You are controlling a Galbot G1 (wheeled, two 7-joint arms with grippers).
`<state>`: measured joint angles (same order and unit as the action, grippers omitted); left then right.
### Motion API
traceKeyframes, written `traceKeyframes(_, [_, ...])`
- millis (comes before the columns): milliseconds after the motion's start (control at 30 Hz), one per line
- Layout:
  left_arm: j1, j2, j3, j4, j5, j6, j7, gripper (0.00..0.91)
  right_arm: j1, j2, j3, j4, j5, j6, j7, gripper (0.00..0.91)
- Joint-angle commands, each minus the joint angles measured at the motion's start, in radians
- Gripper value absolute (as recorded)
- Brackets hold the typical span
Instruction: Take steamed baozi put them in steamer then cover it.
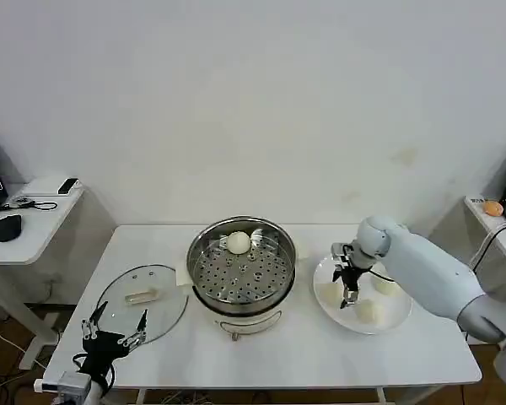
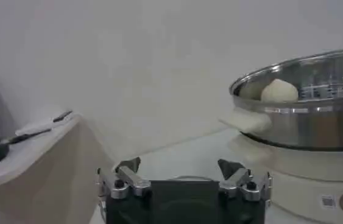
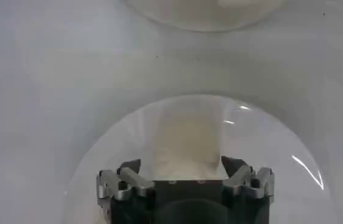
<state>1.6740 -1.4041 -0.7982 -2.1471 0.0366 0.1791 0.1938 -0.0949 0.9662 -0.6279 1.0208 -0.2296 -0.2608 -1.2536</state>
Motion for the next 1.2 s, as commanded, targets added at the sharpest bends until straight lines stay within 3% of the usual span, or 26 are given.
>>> traceKeyframes(33, [-0.001,0.0,0.0,0.002,0.002,0.0,0.001,0.907,-0.006,0.009,0.005,-0.016,-0.007,0.001,0.004,0.897])
traceKeyframes(200, [-0.003,-0.002,0.002,0.008,0.002,0.0,-0.001,0.907,0.0,0.013,0.007,-0.017,0.004,-0.001,0.002,0.635])
traceKeyframes(500, [-0.007,-0.001,0.005,0.012,0.003,0.0,-0.001,0.907,0.004,-0.004,0.012,-0.011,0.005,-0.002,-0.001,0.615])
traceKeyframes(800, [-0.007,-0.004,0.008,0.017,0.004,-0.002,-0.002,0.907,0.0,-0.007,0.026,-0.008,0.0,-0.003,-0.002,0.524])
traceKeyframes(1200, [-0.018,-0.002,0.015,0.014,0.031,0.015,-0.01,0.907,0.071,-0.089,0.048,0.093,0.05,-0.03,-0.015,0.534])
